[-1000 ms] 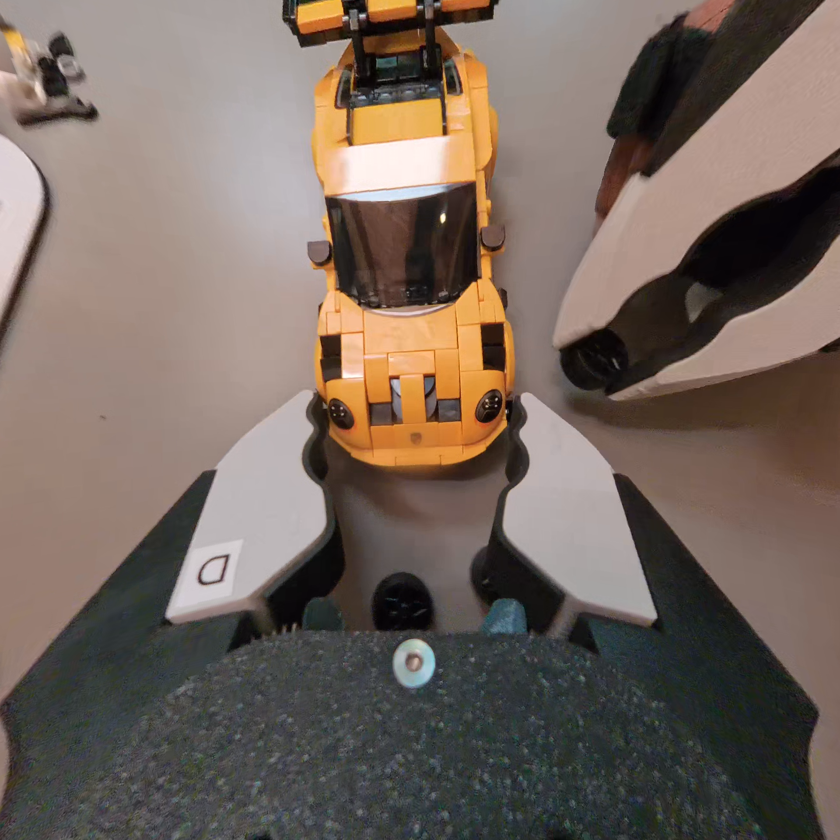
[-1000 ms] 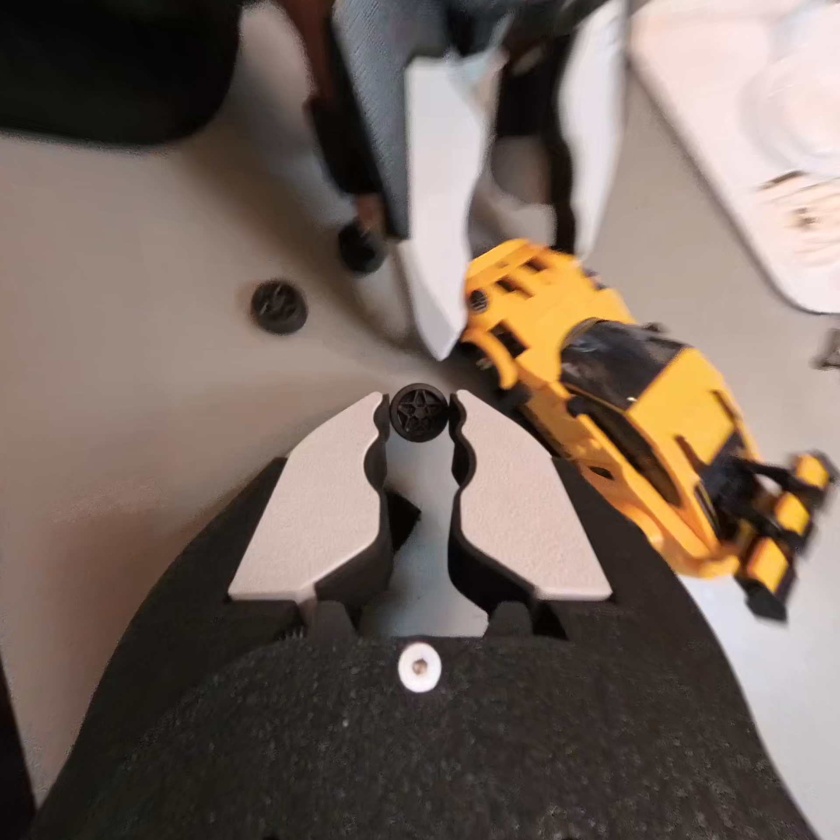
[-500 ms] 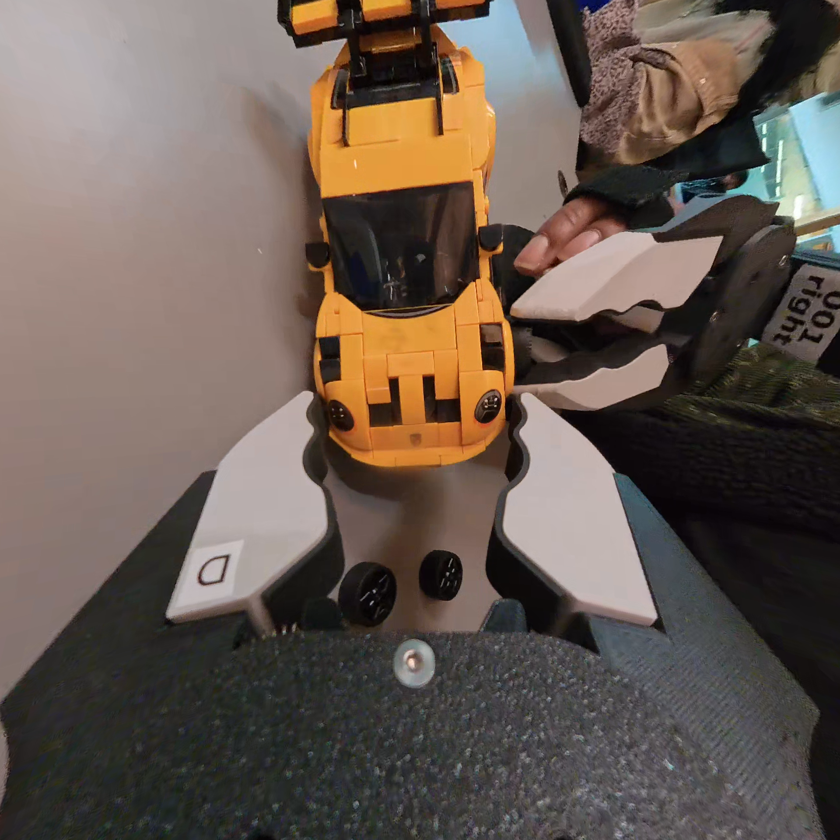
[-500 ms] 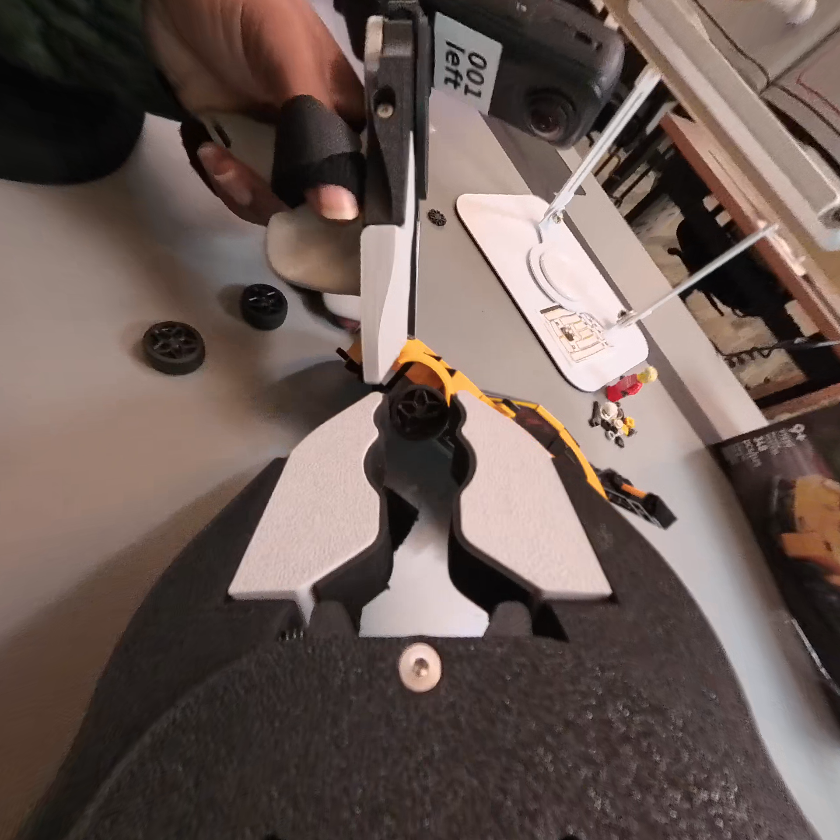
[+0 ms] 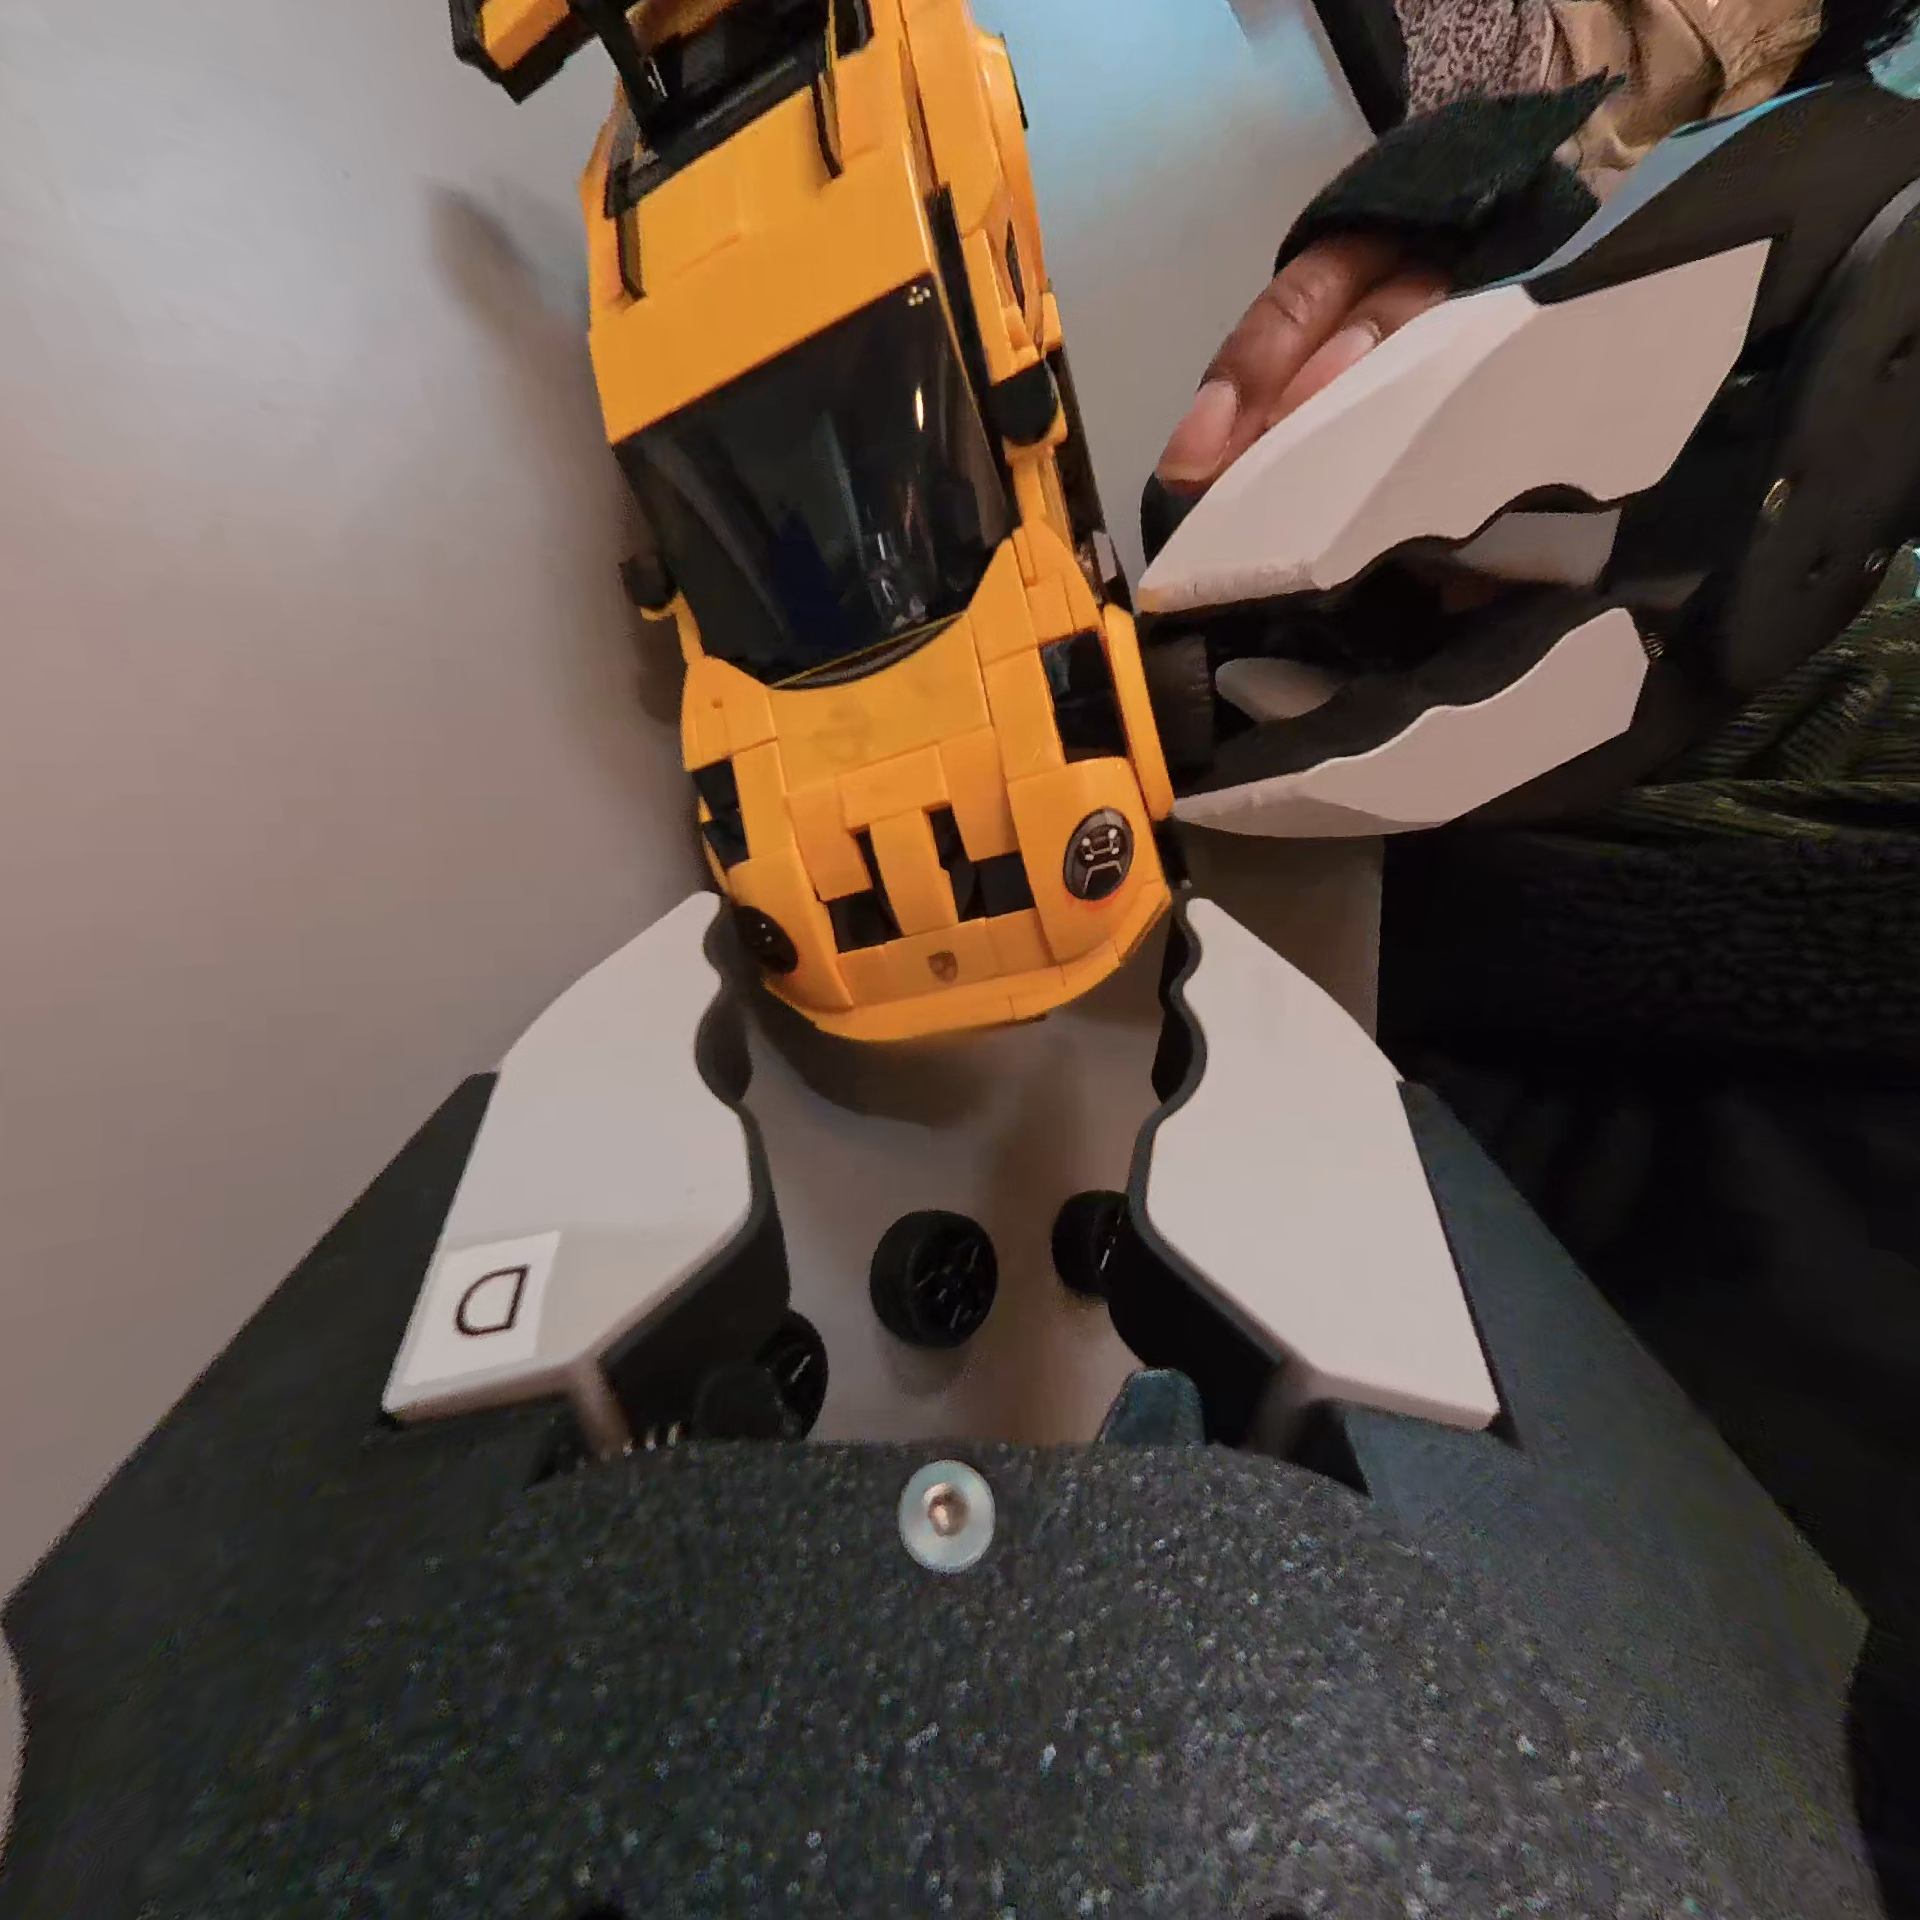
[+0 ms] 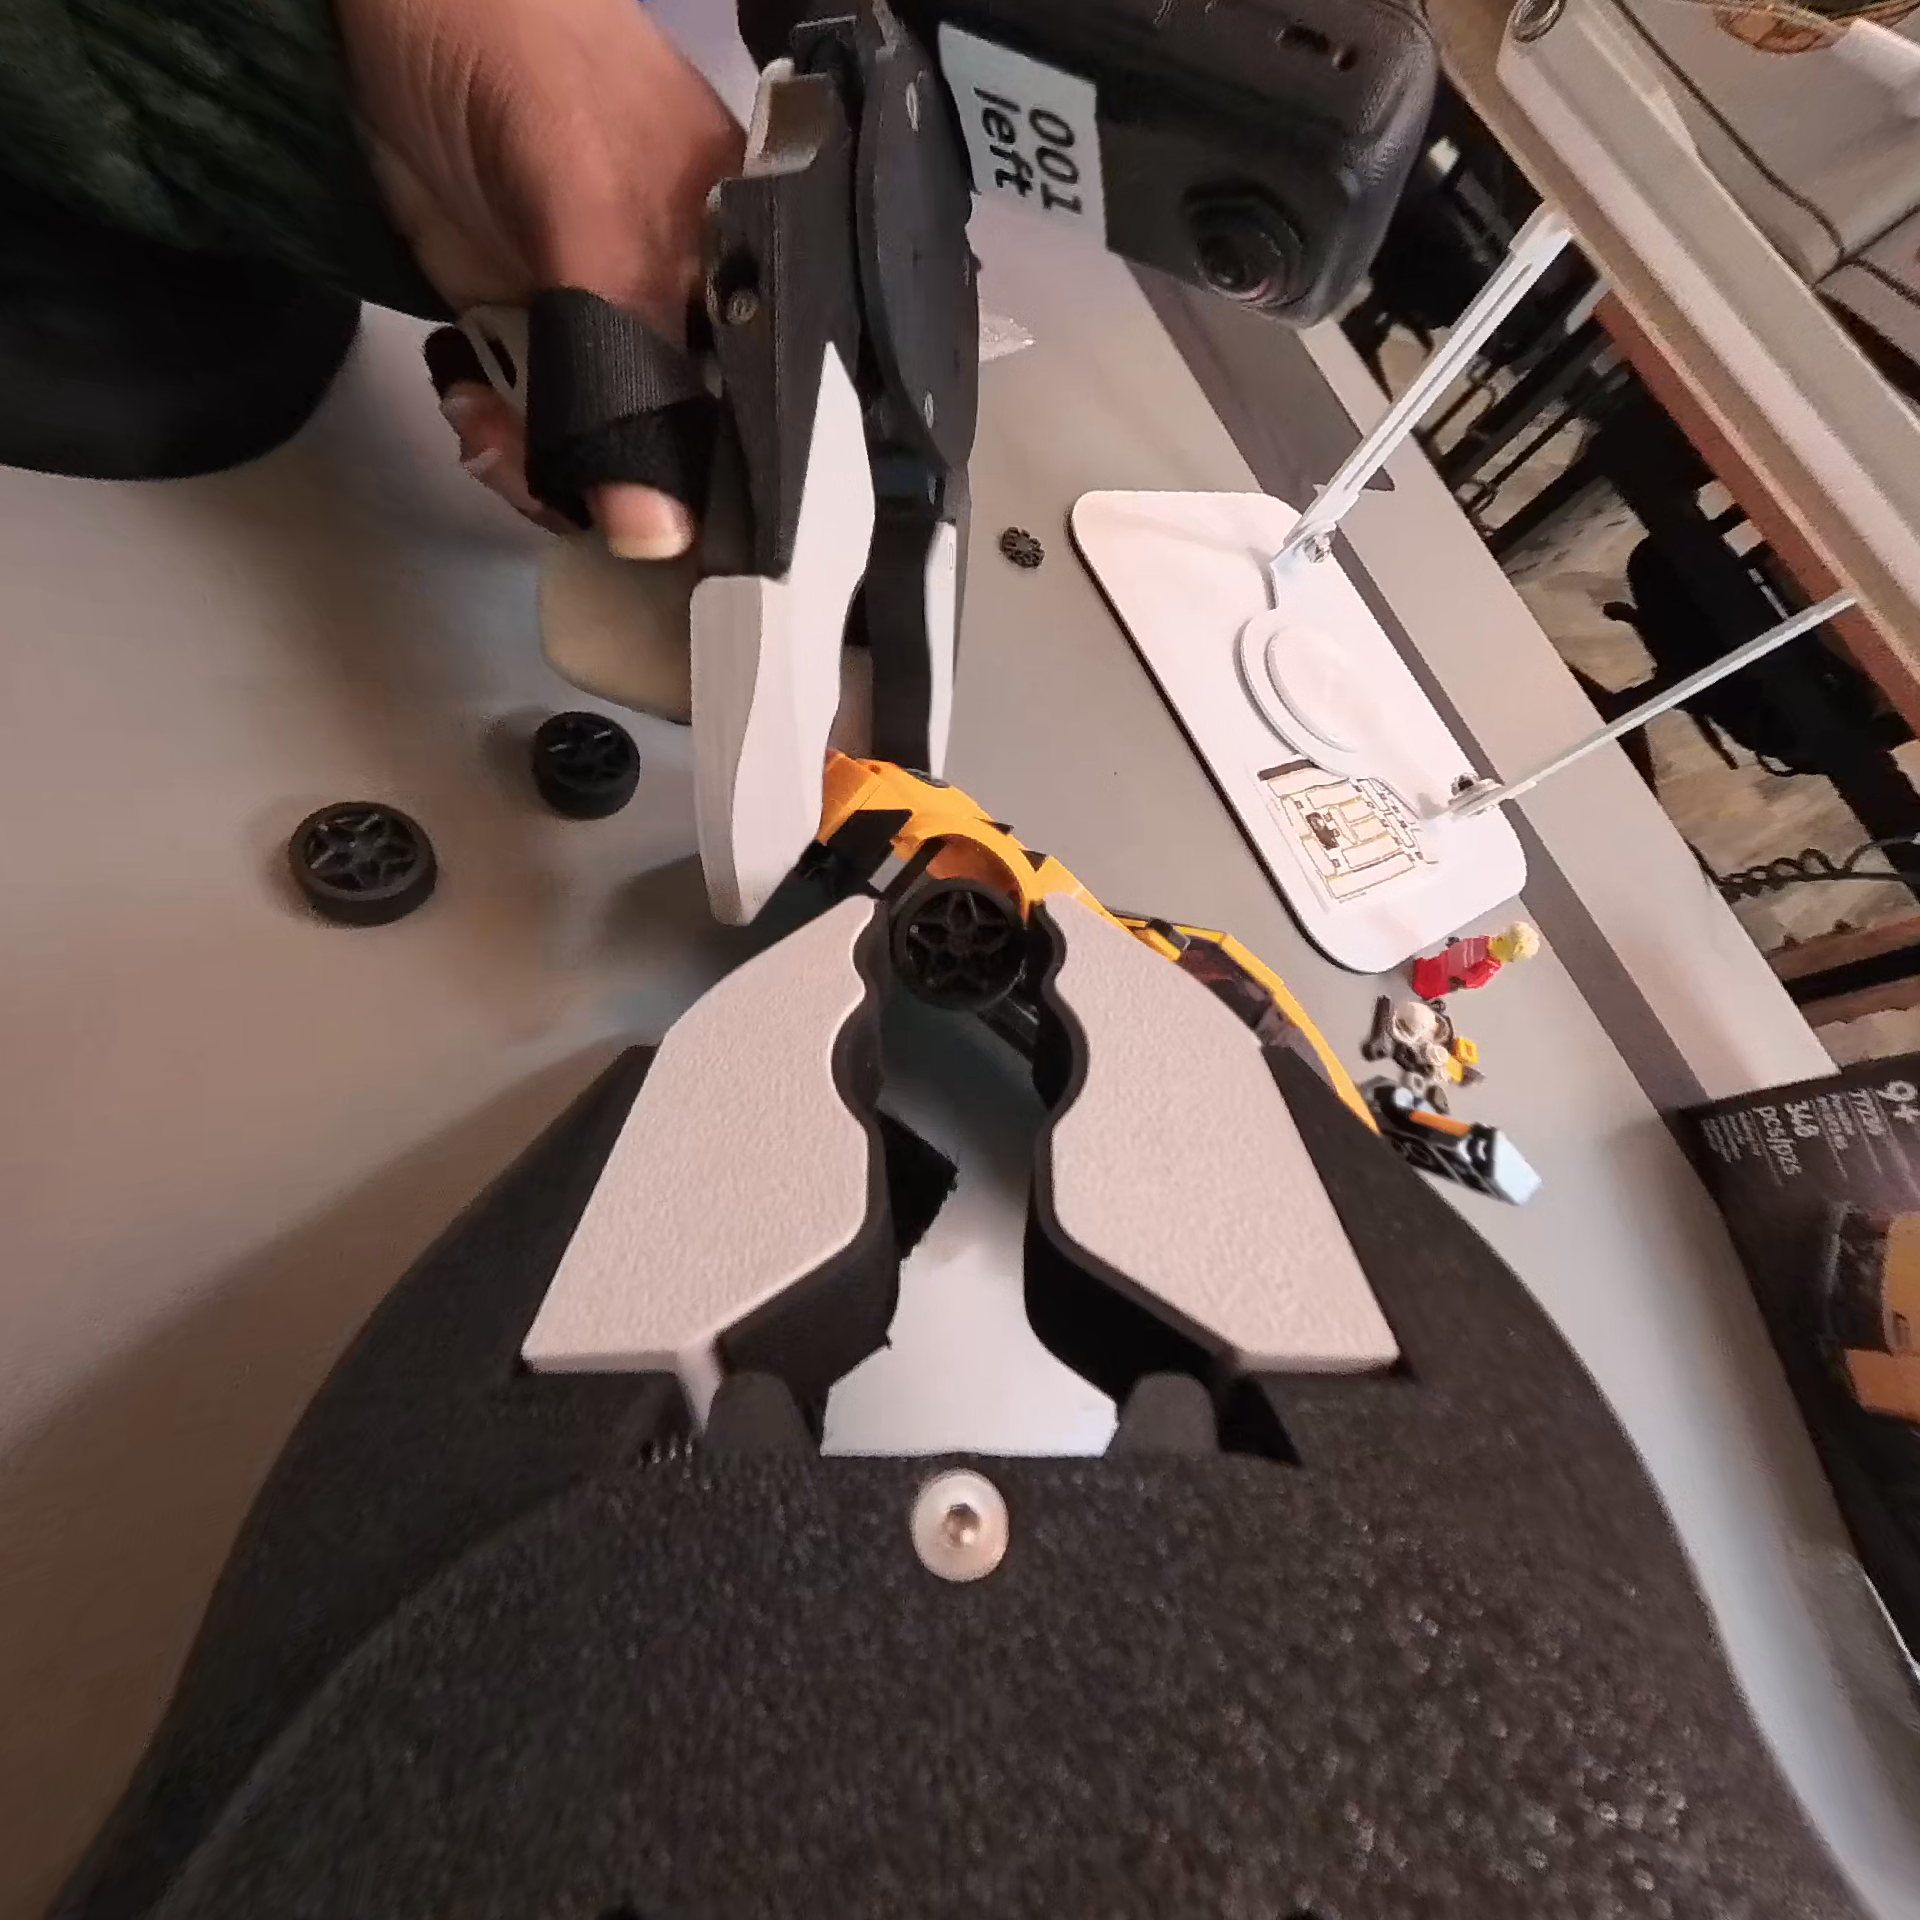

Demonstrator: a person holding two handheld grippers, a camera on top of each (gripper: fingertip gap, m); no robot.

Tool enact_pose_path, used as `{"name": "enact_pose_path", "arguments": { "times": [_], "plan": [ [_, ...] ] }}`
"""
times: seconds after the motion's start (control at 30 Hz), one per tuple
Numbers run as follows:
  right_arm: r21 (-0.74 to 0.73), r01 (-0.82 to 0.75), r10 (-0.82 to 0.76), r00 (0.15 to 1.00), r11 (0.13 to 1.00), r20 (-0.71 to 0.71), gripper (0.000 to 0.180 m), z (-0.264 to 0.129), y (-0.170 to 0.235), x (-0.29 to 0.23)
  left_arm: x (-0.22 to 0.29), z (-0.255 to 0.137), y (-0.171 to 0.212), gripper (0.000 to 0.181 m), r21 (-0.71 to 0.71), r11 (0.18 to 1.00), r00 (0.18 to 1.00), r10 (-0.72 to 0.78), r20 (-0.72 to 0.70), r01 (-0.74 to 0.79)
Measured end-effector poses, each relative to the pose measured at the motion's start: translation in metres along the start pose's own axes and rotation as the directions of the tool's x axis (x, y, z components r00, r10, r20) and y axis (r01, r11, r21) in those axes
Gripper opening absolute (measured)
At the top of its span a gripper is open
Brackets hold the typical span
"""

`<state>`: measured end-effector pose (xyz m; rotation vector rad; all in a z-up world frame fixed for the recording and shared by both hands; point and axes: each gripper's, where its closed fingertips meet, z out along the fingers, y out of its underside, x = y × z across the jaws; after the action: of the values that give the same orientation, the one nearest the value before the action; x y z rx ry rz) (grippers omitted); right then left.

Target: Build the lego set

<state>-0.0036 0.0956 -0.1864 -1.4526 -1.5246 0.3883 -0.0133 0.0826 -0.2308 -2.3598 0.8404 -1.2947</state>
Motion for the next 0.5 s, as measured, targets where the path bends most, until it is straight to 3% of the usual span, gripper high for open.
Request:
{"name": "enact_pose_path", "arguments": {
  "times": [0.13, 0.27, 0.33, 0.5],
  "plan": [
    [0.008, -0.003, 0.002, 0.999, 1.000, 0.047, 0.024, 0.004, -0.004, 0.000, -0.003, -0.001, 0.000, 0.075, -0.003, 1.000, 1.000, 0.018, 0.020, -0.018],
    [-0.010, -0.004, 0.005, 0.995, 1.000, 0.099, 0.024, 0.011, -0.005, 0.000, -0.011, -0.005, 0.004, 0.076, -0.057, 0.988, 0.979, 0.151, 0.141, -0.144],
    [-0.018, 0.003, -0.001, 0.994, 1.000, 0.110, 0.024, 0.014, -0.007, 0.003, -0.014, -0.009, 0.000, 0.062, -0.040, 0.976, 0.956, 0.219, 0.194, -0.215],
    [-0.027, 0.011, -0.007, 0.992, 1.000, 0.127, 0.024, 0.020, -0.010, 0.010, -0.018, -0.022, -0.016, 0.055, -0.020, 0.912, 0.847, 0.389, 0.364, -0.410]
  ]
}}
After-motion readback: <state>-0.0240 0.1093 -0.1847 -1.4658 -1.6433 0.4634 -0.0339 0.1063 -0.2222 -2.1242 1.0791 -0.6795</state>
